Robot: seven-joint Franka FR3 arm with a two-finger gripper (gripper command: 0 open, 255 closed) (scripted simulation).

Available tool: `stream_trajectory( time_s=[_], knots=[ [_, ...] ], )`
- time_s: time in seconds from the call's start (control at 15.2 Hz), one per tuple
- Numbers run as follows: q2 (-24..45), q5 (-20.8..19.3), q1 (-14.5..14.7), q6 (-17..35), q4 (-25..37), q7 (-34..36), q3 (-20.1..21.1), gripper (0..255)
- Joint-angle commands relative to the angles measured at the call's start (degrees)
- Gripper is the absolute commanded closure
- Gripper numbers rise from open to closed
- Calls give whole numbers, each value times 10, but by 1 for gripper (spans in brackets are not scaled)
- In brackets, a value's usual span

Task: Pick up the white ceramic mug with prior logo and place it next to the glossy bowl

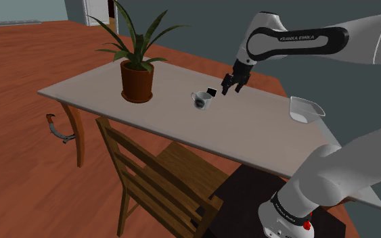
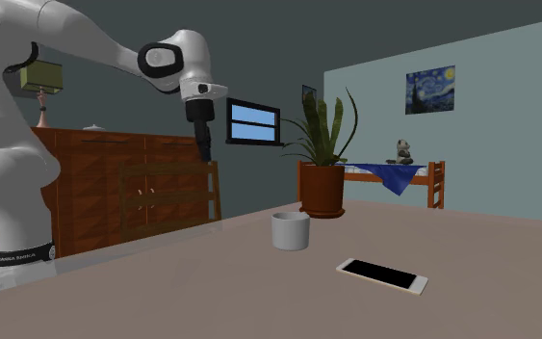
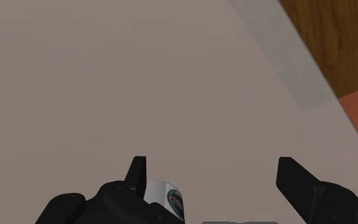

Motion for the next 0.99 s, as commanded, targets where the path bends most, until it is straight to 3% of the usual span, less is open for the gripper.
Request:
stream_trajectory(
  time_s=[0.0, 0.53, 0.92],
  knots=[
    [45, 9, -1, 22, 22, -15, -14, 0],
    [226, 76, -12, 69, 142, -88, -56, 0],
    [367, 141, -40, 71, 265, -141, -64, 0]
  ],
)
